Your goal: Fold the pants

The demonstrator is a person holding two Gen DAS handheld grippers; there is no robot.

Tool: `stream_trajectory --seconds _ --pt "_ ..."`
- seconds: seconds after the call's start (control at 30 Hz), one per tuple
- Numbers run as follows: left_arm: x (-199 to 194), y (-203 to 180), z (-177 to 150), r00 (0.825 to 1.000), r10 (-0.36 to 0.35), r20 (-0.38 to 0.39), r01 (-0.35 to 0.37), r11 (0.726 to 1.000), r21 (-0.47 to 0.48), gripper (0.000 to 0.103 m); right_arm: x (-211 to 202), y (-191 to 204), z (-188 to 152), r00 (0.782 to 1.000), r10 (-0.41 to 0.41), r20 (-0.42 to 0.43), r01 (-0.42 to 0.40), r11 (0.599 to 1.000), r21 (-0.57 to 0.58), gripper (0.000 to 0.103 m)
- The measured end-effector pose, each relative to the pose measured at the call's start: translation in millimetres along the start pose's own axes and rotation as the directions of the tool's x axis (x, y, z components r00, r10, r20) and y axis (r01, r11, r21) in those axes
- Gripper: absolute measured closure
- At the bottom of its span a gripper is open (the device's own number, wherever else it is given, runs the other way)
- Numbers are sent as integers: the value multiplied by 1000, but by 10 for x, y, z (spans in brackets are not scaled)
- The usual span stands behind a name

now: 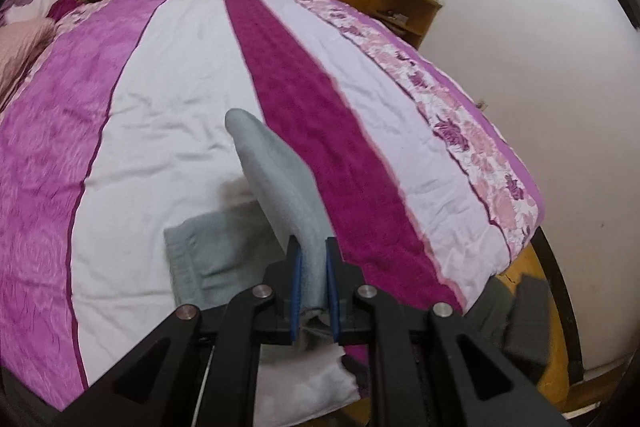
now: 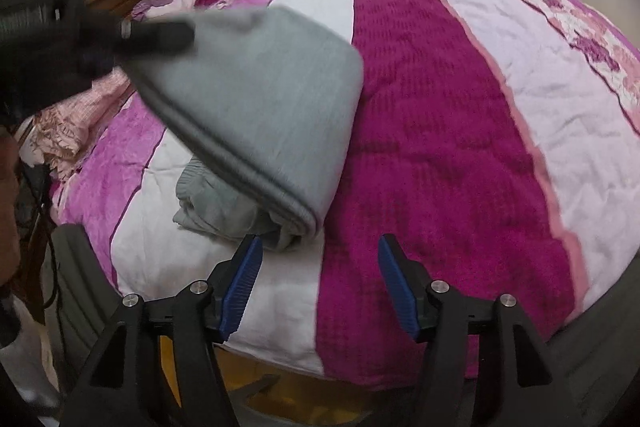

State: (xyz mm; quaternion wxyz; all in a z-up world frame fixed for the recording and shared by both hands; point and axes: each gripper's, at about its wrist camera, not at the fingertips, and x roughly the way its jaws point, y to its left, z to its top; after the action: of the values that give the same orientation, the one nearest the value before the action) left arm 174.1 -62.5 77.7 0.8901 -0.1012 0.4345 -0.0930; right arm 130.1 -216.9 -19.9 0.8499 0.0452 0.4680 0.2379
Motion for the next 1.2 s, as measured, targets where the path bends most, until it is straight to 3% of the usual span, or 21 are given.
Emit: stream_trajectory --seconds 0.2,0.33,0.43,0.53,0.63,0.7,0.77,0.83,1.1,1.2 --pt "-10 -99 50 1000 -18 4 18 999 33 92 113 179 72 1000 10 29 -12 998 57 48" --pt "-53 -153 68 999 -32 12 32 998 47 92 221 206 139 991 -103 91 91 988 128 44" --pt "-102 -178 84 999 -42 24 41 998 56 93 268 162 188 979 -132 155 87 960 265 44" --pt "-123 -158 108 999 -43 30 41 997 62 93 346 196 198 961 -162 222 86 944 318 43" --pt "-161 -92 88 998 -22 51 19 998 58 93 472 107 122 963 -205 174 141 936 323 43" --pt "-204 -6 53 997 -4 73 0 999 46 93 415 -109 -12 958 -236 163 159 910 383 43" --pt "-194 127 -4 997 -16 71 15 1000 25 93 352 -295 -114 968 -160 191 63 899 433 34" --pt "-142 226 -77 998 -8 64 8 1000 14 93 323 -384 -177 970 -149 191 47 888 457 34" --pt "-107 577 -336 998 -6 60 8 999 -32 93 343 -293 -210 969 -158 188 66 906 419 33" --pt "-81 655 -459 998 6 63 -3 999 -36 93 336 -194 -242 971 -184 156 114 920 374 33"
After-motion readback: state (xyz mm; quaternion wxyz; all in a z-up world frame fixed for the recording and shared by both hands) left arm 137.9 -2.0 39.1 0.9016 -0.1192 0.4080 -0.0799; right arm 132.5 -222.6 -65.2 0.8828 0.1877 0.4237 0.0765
